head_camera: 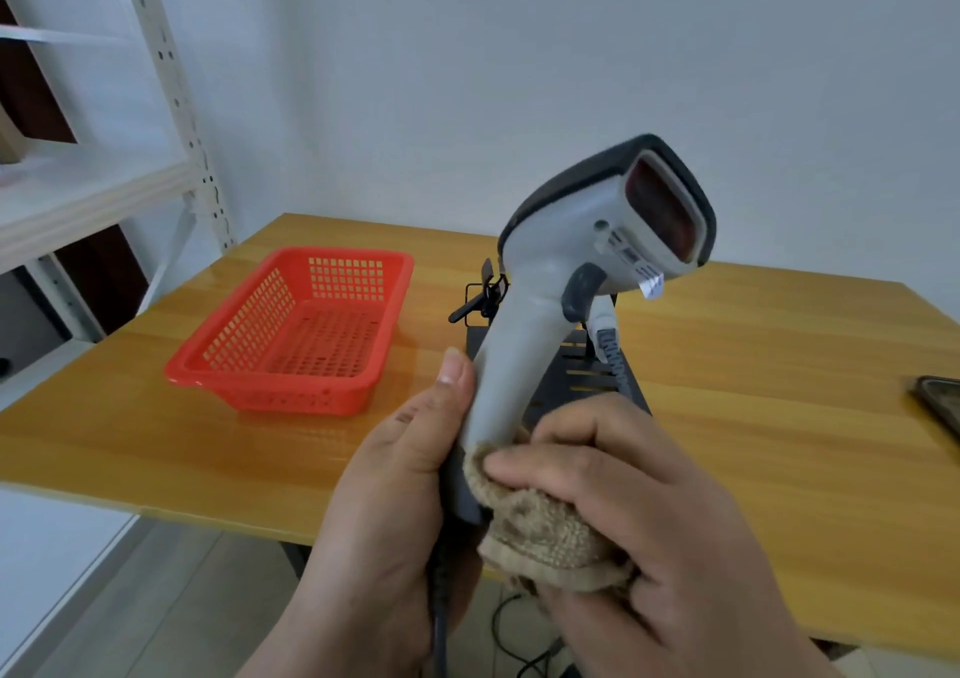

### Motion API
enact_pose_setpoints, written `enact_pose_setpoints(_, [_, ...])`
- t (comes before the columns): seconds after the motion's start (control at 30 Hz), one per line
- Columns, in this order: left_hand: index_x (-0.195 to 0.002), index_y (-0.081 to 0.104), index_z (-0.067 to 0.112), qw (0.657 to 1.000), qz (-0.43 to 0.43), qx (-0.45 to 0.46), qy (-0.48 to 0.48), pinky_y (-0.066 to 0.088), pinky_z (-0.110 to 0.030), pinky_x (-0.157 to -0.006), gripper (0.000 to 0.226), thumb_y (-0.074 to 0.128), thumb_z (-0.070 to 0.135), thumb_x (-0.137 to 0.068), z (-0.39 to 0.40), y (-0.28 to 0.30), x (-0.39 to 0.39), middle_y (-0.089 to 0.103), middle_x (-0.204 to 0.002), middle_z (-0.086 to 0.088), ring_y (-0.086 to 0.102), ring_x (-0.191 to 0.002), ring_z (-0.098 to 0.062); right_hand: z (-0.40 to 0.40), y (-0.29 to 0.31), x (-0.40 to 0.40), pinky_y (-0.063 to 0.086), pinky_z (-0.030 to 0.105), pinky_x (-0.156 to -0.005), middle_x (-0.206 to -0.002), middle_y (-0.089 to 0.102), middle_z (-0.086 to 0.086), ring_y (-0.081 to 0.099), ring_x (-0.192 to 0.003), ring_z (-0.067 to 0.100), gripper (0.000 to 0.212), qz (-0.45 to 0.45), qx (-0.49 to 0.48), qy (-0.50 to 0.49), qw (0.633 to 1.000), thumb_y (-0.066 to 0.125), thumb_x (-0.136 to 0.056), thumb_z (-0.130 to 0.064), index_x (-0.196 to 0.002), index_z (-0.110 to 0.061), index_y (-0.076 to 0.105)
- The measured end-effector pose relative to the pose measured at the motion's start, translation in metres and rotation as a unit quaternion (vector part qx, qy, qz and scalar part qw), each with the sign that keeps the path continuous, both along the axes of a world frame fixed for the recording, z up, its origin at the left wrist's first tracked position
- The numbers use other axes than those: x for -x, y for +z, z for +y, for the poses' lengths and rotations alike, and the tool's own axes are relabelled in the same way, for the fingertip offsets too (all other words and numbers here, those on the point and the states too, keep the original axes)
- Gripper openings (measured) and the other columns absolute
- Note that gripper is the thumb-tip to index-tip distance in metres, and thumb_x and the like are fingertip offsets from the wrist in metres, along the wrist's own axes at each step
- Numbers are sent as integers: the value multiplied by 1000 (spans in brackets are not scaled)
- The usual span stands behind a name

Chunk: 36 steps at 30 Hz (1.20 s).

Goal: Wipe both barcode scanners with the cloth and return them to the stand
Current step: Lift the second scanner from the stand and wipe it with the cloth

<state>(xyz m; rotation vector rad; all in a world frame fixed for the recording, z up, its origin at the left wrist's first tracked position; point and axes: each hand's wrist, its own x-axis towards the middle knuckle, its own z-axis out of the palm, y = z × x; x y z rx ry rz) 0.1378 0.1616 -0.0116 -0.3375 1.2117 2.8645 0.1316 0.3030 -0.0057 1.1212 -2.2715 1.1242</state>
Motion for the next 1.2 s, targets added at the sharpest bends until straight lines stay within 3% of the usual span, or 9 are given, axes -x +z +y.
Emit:
enact_pose_setpoints(0.13, [-68, 76, 8, 999, -31, 14, 36, 44, -24, -36, 36, 67, 43, -67, 1, -4, 1, 58, -54, -10, 52, -41, -18, 15, 10, 9, 33, 1, -55, -86, 58, -15, 54, -65, -5, 22, -10, -32, -28, 999, 63, -70, -31, -89, -30, 74])
enact_pose_setpoints(0.27, [-91, 75, 2, 1000, 9, 6, -17, 43, -31, -55, 45, 73, 43, -73, 4, -1, 2, 58, -68, -15, 54, -60, -24, 2, 5, 12, 38, 3, -67, -93, 58, -5, 57, -76, 0, 31, 54, 27, -44, 997, 75, -70, -11, -99, -21, 72])
enact_pose_setpoints(0.47, [-72, 76, 8, 1000, -4, 25, 8, 40, -22, -31, 39, 67, 45, -65, 7, 1, 1, 54, -55, -11, 50, -39, -19, 0, 1, 31, 40, 4, -76, -100, 55, 4, 52, -87, 7, 32, 136, 56, -145, 979, 57, -78, -8, -107, -3, 70])
enact_pose_setpoints(0.63, [-93, 74, 0, 1000, 13, -1, -6, 46, -29, -56, 54, 71, 51, -76, 0, -3, 0, 54, -73, -17, 53, -63, -27, -8, -9, 9, 40, 7, -81, -102, 59, 0, 57, -91, 7, 31, 107, 10, -55, 993, 59, -79, -7, -106, -15, 72])
enact_pose_setpoints(0.77, [-71, 74, 4, 999, -37, -1, -10, 39, -20, -29, 41, 66, 44, -67, 8, -2, -1, 54, -55, -12, 51, -38, -18, 1, 0, 32, 40, 4, -78, -102, 59, 4, 54, -90, 4, 38, 119, 44, -129, 984, 55, -75, 0, -108, -8, 71])
enact_pose_setpoints(0.83, [-75, 73, 4, 998, -51, -35, -30, 38, -19, -27, 41, 67, 43, -65, 10, 0, -1, 54, -56, -12, 51, -36, -17, -2, -2, 30, 41, 5, -78, -103, 57, 3, 55, -92, 4, 39, 102, 70, -133, 983, 60, -74, 5, -108, -8, 71])
enact_pose_setpoints(0.97, [-72, 70, 6, 991, -77, -88, -60, 35, -15, -25, 38, 68, 43, -62, 3, -2, -1, 51, -53, -6, 48, -33, -12, -5, -8, 14, 44, 9, -77, -101, 59, 2, 57, -92, 7, 30, 103, 31, -41, 993, 57, -81, -8, -106, -12, 73])
enact_pose_setpoints(1.1, [-78, 67, -1, 978, -63, -149, -133, 37, -17, -24, 38, 71, 36, -68, 4, -2, -2, 53, -61, -14, 48, -35, -17, 2, 1, 38, 40, 3, -77, -102, 59, 0, 56, -91, 1, 35, 88, 83, -136, 983, 59, -77, 1, -108, -11, 71])
enact_pose_setpoints(1.2, [-68, 69, -1, 977, -62, -151, -139, 35, -15, -24, 37, 72, 36, -69, 3, 3, -1, 53, -54, -11, 48, -33, -15, -2, -3, 26, 42, 5, -77, -104, 59, 0, 58, -92, 3, 38, 87, 73, -107, 988, 62, -74, 3, -108, -12, 71])
